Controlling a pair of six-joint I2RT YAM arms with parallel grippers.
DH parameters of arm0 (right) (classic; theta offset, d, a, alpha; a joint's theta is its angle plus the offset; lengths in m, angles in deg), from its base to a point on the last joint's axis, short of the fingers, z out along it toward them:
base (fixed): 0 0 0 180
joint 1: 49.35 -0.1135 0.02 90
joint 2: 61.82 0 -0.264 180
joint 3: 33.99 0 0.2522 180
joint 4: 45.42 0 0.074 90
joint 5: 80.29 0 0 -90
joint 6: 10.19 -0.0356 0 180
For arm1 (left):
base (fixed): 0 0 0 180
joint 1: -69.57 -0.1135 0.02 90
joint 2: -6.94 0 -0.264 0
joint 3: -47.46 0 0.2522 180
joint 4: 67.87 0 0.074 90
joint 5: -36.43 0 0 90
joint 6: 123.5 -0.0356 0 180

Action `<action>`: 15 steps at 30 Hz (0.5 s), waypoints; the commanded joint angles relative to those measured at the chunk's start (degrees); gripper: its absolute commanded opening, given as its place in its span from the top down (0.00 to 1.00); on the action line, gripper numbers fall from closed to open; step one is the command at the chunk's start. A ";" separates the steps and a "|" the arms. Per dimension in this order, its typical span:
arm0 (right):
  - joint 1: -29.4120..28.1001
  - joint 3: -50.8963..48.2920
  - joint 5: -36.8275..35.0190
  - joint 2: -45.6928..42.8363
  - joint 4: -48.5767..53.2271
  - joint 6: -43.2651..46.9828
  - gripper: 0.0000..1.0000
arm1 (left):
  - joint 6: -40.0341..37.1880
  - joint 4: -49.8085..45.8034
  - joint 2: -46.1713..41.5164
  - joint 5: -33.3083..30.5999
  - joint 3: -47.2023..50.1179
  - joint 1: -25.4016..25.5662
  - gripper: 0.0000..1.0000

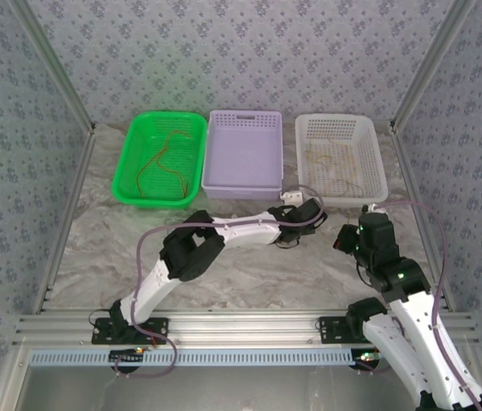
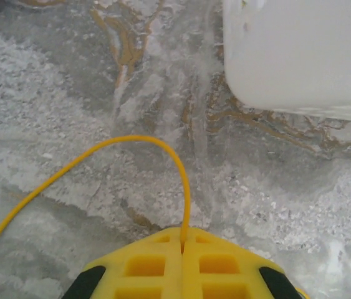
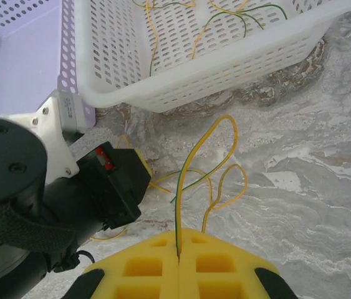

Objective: Untangle the cables

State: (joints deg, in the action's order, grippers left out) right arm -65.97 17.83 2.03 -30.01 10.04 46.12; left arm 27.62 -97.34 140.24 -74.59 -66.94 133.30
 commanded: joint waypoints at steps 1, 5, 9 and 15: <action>0.48 -0.59 -0.70 -1.56 1.04 -0.64 1.00 | -0.04 4.28 -8.67 -4.17 6.82 -0.68 1.00; 1.10 -1.55 -0.79 -2.33 0.24 -0.77 1.00 | -0.88 9.69 -20.36 -3.59 16.19 -2.72 1.00; 2.49 -4.72 2.27 -3.54 -5.28 -1.94 1.00 | -3.31 9.59 -32.11 1.11 20.21 -4.86 1.00; 7.42 -8.93 9.45 -4.79 -16.19 -5.33 1.00 | -4.07 9.74 -48.36 8.22 26.41 -6.74 1.00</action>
State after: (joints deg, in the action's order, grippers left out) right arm -60.42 9.88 7.17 -34.12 1.34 43.40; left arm 24.83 -88.42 96.20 -71.20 -43.86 126.67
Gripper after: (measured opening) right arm 0.058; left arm 0.061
